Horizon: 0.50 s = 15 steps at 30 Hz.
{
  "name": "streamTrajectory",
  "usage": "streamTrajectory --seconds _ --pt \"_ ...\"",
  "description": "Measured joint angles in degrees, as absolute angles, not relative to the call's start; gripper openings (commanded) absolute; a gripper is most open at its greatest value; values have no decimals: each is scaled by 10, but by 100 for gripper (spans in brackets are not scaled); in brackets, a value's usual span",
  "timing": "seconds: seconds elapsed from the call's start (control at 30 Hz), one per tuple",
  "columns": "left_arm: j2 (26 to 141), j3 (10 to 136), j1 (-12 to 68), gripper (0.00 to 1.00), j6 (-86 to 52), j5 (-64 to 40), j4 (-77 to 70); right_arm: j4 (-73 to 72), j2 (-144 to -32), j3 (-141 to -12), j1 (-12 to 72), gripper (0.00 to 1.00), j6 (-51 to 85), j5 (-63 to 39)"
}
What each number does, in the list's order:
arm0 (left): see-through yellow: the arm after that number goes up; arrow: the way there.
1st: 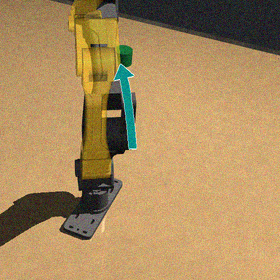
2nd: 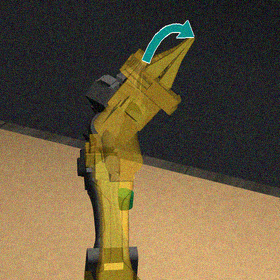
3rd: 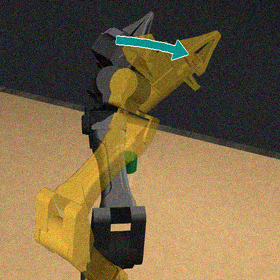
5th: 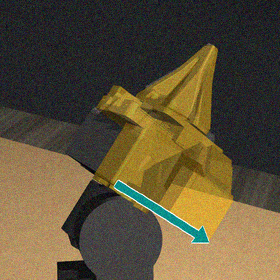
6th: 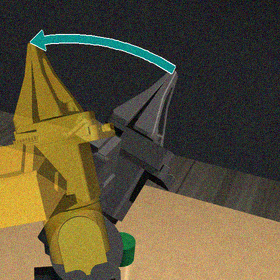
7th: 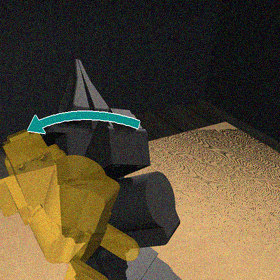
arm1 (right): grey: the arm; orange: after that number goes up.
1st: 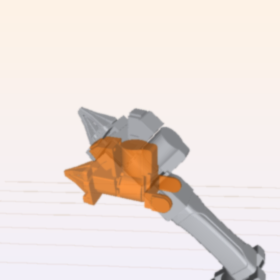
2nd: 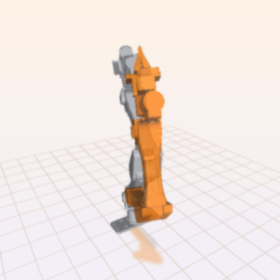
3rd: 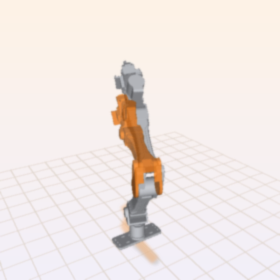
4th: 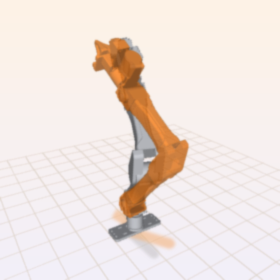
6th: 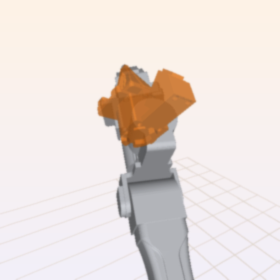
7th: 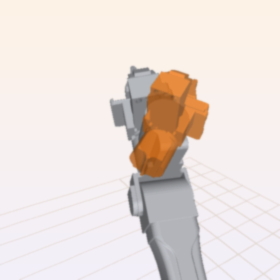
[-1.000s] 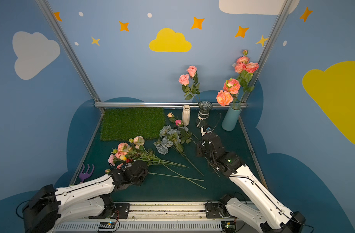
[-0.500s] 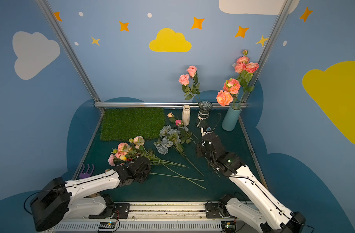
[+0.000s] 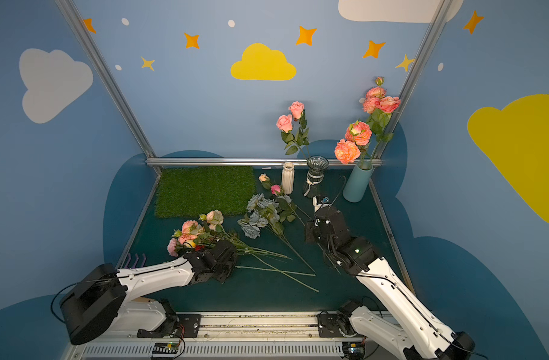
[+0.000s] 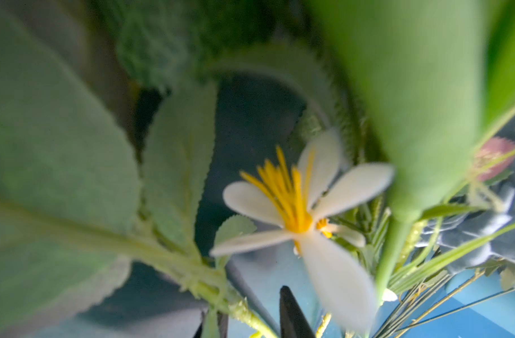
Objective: Place the pink flowers into the vase
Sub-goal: Pick up the flower at the center of the board.
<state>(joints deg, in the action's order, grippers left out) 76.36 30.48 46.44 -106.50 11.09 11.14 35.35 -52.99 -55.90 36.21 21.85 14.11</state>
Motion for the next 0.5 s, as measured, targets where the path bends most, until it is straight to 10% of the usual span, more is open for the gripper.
streamTrajectory --seconds 0.5 --pt "764 311 476 2 -1085 120 115 354 -520 -556 354 13 221 141"
